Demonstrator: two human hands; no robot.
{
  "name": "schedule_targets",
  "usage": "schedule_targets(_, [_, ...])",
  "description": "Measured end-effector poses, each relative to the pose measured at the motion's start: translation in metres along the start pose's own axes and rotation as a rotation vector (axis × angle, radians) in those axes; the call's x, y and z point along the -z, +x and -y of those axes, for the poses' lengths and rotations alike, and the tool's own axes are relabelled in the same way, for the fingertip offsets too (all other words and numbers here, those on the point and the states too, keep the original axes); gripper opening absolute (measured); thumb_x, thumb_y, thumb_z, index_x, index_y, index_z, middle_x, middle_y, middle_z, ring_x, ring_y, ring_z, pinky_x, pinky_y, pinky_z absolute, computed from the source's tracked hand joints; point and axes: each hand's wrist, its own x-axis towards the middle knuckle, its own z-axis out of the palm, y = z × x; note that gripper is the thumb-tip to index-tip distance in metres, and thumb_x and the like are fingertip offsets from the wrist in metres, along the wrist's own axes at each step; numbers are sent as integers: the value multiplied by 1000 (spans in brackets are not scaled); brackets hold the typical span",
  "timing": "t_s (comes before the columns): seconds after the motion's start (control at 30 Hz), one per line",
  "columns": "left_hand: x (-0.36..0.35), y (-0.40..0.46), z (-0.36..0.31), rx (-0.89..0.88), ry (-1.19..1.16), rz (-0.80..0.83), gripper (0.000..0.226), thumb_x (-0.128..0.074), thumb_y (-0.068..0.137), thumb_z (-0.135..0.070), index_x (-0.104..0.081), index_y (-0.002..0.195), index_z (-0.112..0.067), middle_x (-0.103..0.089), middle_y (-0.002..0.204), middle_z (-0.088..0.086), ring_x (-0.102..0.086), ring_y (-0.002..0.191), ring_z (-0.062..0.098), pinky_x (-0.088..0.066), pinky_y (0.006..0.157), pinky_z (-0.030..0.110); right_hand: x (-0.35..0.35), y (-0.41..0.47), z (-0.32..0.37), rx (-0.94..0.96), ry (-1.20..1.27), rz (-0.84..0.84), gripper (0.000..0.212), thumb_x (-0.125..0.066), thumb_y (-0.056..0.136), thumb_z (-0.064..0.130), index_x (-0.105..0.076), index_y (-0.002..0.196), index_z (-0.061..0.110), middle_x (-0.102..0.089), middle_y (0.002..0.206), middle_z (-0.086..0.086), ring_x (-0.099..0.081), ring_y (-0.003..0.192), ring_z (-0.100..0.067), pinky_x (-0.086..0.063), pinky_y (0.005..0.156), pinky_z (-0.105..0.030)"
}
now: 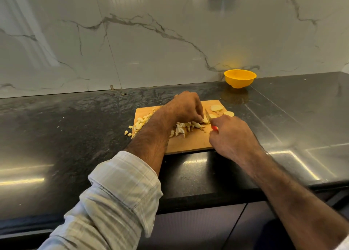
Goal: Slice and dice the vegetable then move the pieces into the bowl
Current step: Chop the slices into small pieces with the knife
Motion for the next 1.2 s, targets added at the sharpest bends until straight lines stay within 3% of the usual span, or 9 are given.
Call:
schedule_targets(0.23, [0,0,-1,-4,20,-6,7,-88,85,-19,-85,91,-21,-78,86,-9,-73,84,8,-64,85,34,-2,0,8,-17,-7,66,48,-64,92,31,-61,140,27,-65,123,-2,-54,100,-18,-52,82,-33])
schedule_targets(0.4, [0,0,-2,-6,26,-10,5,-89,85,-21,-85,86,-24,-78,83,-12,-72,82,6,-63,90,40,1,15,7,-23,31,130,47,-65,90,26,-63,138,26,-62,101,3,-59,94,-18,-51,74,-31])
schedule_targets(0.57, [-1,0,-3,-7,68,-17,3,-83,90,-28,-81,89,-26,-75,88,-13,-63,92,5,-43,112,58,4,9,-22,24,128,30,47,-65,93,32,-64,139,37,-64,131,3,-58,105,-15,-49,78,-31])
schedule_targets(0.7, [-11,2,-12,-6,151,-56,22,-75,93,-50,-73,91,-28,-72,93,-10,-63,96,10,-36,114,59,22,7,-52,-52,242,0,46,-71,93,30,-67,137,39,-71,118,2,-65,96,-16,-60,87,-42])
schedule_targets(0.87, [-28,8,-27,50,388,-138,55,-59,89,-80,-66,108,-29,-70,113,-6,-62,110,17,-37,112,58,23,15,-61,-65,264,72,42,-73,91,27,-70,132,40,-65,135,3,-63,93,-15,-62,84,-44])
schedule_targets(0.93, [-33,11,-30,60,398,-163,54,-62,89,-78,-64,114,-30,-69,118,-5,-61,113,19,-39,112,57,22,17,-63,-65,258,79,43,-74,91,27,-70,131,42,-65,136,1,-63,92,-16,-62,83,-44])
schedule_targets(1.07, [-31,12,-25,55,222,-141,34,-76,91,-52,-62,111,-29,-65,114,-5,-59,105,16,-50,105,50,29,20,-66,-67,225,84,43,-74,93,25,-70,134,38,-62,141,0,-64,105,-22,-61,91,-46])
schedule_targets(1.2, [-21,9,-13,34,12,-81,27,-84,89,-28,-63,106,-29,-64,110,-7,-62,103,14,-59,90,36,35,20,-63,-38,161,100,44,-74,94,29,-67,137,38,-67,119,1,-61,98,-16,-57,86,-40])
